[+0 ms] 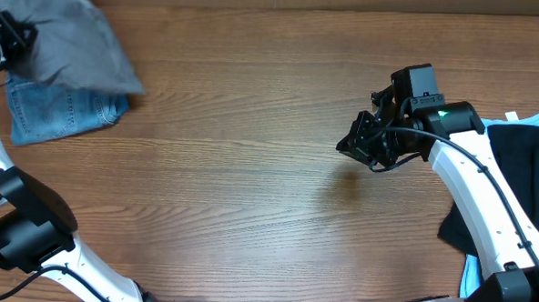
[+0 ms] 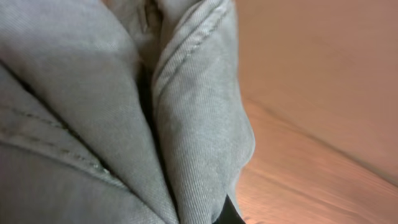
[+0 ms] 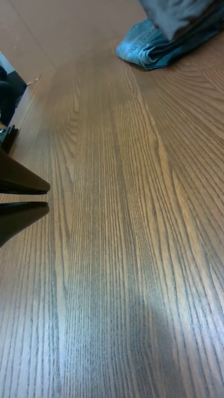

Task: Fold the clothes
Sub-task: 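Release the shorts on the jeans and press them flat with the left gripper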

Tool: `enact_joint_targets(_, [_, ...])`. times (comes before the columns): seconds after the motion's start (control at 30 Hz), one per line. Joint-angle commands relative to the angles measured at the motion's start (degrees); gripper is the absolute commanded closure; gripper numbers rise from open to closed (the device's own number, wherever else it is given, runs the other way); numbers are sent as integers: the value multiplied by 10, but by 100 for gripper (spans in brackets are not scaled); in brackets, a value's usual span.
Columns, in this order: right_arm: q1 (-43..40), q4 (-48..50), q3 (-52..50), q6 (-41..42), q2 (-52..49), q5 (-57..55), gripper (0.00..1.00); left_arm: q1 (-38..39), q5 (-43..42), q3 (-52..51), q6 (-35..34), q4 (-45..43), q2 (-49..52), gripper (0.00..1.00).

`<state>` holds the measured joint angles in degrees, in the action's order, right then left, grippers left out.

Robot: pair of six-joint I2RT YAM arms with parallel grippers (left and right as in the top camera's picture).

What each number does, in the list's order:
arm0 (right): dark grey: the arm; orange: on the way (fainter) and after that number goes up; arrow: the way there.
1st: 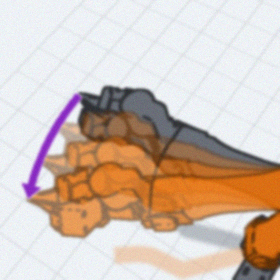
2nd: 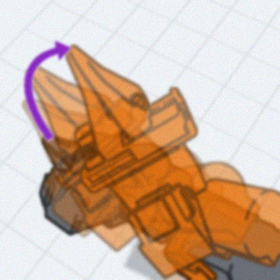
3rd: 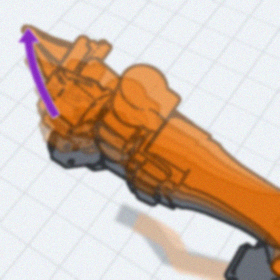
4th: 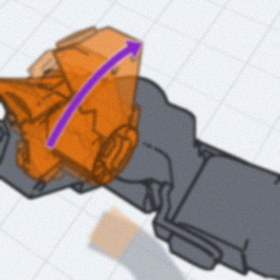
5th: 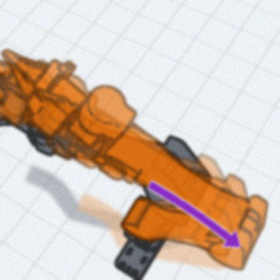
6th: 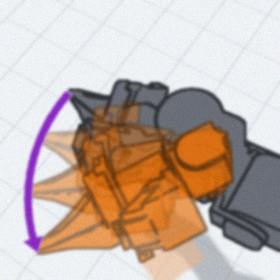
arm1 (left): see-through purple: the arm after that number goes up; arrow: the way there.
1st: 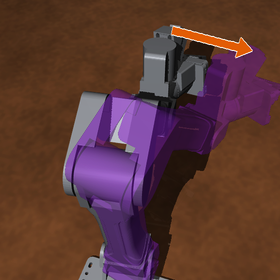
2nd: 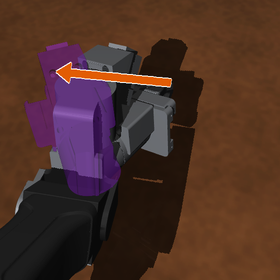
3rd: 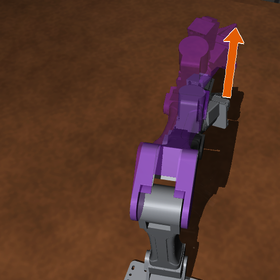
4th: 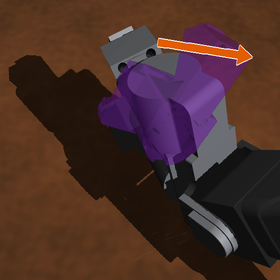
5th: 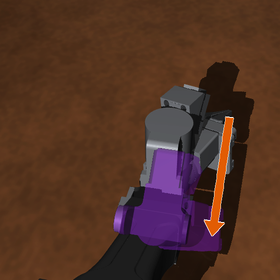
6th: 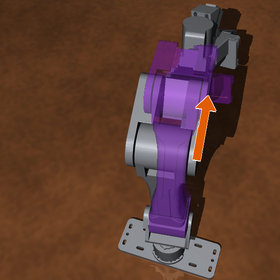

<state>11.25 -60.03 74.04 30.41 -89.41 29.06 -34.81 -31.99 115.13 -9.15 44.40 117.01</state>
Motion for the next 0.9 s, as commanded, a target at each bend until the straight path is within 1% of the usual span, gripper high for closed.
enact_joint_targets(0.0, [0,2,6,-2,2,-6,91,-6,90,13,24,23,-1,96])
enact_joint_targets(0.1, [0,1,6,-2,2,-6,91,-4,123,13,55,49,15,95])
enact_joint_targets(0.17, [0,1,6,-2,2,-6,91,-4,129,13,64,65,29,92])
enact_joint_targets(0.27, [0,1,6,-2,2,-5,91,-5,134,13,76,89,47,94])
enact_joint_targets(0.37, [0,0,6,-2,2,-5,91,-9,170,13,77,109,52,96])
enact_joint_targets(0.43, [0,1,6,-2,2,-5,91,-12,192,13,79,116,51,95])
enact_joint_targets(0.47, [0,1,6,-2,2,-6,91,-15,204,13,79,120,51,89])
enact_joint_targets(0.5, [0,1,6,-2,2,-6,91,-18,216,14,79,125,50,74])
enact_joint_targets(0.53, [0,1,6,-2,2,-6,91,-21,225,14,79,129,50,54])
enact_joint_targets(0.57, [0,1,6,-2,2,-6,91,-26,230,14,79,134,50,47])
enact_joint_targets(0.63, [0,1,6,-2,2,-6,91,-34,229,15,78,141,50,37])
enact_joint_targets(0.67, [0,1,6,-2,2,-6,91,-38,222,18,77,146,50,28])
enact_joint_targets(0.7, [0,1,6,-2,2,-6,91,-41,214,23,77,151,50,0])
enact_joint_targets(0.87, [0,1,6,-3,2,-5,91,-57,168,81,77,193,50,0])
